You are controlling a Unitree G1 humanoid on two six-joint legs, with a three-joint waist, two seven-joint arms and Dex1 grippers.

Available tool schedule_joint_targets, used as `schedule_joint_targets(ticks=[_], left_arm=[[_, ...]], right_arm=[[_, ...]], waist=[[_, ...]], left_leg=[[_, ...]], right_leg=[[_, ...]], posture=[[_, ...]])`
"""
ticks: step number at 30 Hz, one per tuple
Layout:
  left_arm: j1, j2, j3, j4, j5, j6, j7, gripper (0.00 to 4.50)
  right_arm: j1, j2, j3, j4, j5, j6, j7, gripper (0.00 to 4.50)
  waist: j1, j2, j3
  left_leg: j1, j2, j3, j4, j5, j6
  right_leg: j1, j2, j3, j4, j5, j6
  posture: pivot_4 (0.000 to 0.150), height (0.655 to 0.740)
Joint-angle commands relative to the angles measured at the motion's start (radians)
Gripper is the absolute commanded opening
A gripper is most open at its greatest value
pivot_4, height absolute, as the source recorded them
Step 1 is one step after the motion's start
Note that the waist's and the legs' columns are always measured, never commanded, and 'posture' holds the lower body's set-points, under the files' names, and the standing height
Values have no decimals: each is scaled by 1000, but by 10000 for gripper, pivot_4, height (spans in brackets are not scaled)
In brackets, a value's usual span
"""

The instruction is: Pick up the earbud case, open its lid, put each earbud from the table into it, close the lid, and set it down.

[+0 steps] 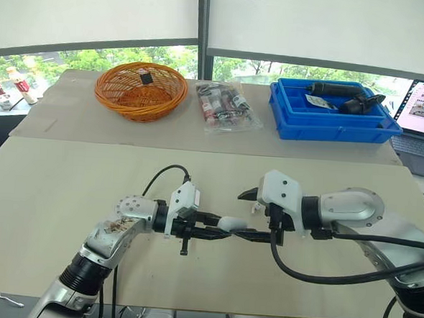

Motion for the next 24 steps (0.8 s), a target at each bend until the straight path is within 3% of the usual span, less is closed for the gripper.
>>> schedule_joint_targets(ticks=[1,14,18,24], left_arm=[[12,3,-8,-29,-5,-25,-21,5712],[27,-2,24,7,4,-51,9,5712],[46,-69,117,48,0,-104,130,5712],[84,-103,211,84,4,-208,208,5712]], right_arm=[[-30,-26,-51,4,-3,3,10,41626],[4,-36,-166,-51,102,69,25,41626],[203,-60,-351,-90,78,-88,47,41626],[594,92,-594,-137,12,-297,-29,41626]], waist=[[0,0,0],[0,0,0],[20,0,0],[29,0,0]], left_leg=[[0,0,0,0,0,0],[0,0,0,1,0,0],[-1,0,0,3,-1,1],[-1,0,0,4,-1,1]], right_leg=[[0,0,0,0,0,0],[0,0,0,0,0,0],[1,0,-1,-1,0,0],[2,-1,-1,0,0,1]], posture=[[1500,7329],[1500,7329],[1500,7329],[1500,7329]])
